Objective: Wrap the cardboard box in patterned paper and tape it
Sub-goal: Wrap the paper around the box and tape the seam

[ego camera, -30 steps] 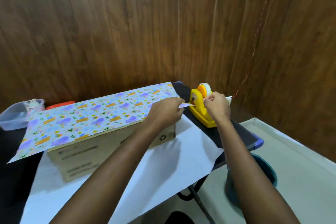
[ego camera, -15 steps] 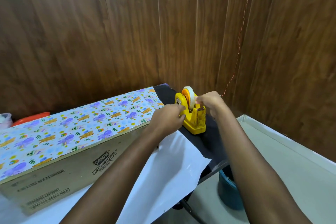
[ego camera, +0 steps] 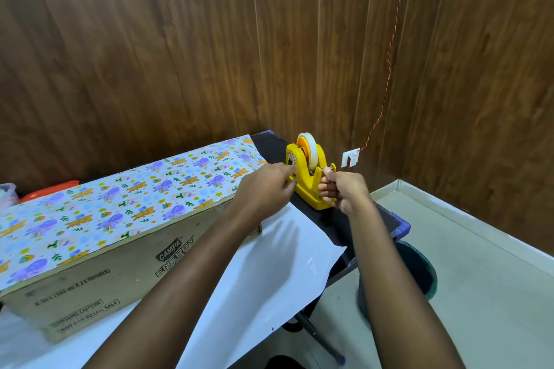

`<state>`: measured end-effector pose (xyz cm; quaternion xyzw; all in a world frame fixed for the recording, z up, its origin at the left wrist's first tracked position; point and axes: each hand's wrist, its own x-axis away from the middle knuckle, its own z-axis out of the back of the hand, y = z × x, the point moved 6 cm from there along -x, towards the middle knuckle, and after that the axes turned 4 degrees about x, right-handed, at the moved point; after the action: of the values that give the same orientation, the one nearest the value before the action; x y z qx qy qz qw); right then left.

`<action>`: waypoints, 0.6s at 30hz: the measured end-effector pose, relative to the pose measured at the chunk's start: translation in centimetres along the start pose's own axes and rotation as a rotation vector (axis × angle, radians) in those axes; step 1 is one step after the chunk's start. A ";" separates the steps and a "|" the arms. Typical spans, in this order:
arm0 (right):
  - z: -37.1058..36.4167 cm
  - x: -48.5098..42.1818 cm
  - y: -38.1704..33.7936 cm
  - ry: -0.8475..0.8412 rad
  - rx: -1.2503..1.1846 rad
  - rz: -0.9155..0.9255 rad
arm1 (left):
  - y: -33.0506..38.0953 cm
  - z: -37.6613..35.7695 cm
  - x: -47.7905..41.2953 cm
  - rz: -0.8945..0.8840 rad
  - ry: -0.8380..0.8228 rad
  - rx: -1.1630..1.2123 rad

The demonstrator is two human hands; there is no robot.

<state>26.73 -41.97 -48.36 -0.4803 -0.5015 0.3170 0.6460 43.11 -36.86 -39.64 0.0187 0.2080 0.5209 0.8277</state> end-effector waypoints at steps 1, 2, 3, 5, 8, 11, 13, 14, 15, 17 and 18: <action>-0.2 0.1 0.4 -0.006 -0.077 0.021 | -0.1 0.2 0.2 0.006 0.009 0.012; -0.4 0.2 0.8 -0.019 -0.152 0.041 | -0.2 0.3 0.3 0.011 0.016 0.021; -0.6 0.2 1.1 -0.025 -0.209 0.055 | -0.3 0.4 0.4 0.013 0.016 0.027; -0.8 0.2 1.6 -0.019 -0.285 0.056 | -0.3 0.4 0.7 0.012 0.007 0.033; -1.2 0.2 1.6 -0.019 -0.380 0.023 | -0.4 0.7 1.0 0.021 0.008 0.038; -1.4 0.6 1.4 -0.039 -0.482 -0.005 | -0.4 1.2 1.3 0.031 0.028 0.041; -1.7 0.9 1.3 -0.059 -0.553 -0.020 | -0.4 1.5 1.6 0.041 0.028 0.043; -1.8 1.0 1.3 -0.072 -0.591 -0.027 | -0.5 1.7 1.8 0.044 0.031 0.044; -1.9 1.1 1.2 -0.084 -0.625 -0.035 | -0.6 1.8 2.0 0.043 0.038 0.043; -2.2 1.3 0.9 -0.107 -0.689 -0.061 | -0.9 2.3 2.4 0.049 0.050 0.043; -2.3 1.5 0.9 -0.114 -0.729 -0.081 | -1.1 2.5 2.6 0.059 0.050 0.043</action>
<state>29.40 -41.05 -48.78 -0.6400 -0.6353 0.1180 0.4158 45.93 -34.62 -38.48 0.0297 0.2393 0.5408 0.8059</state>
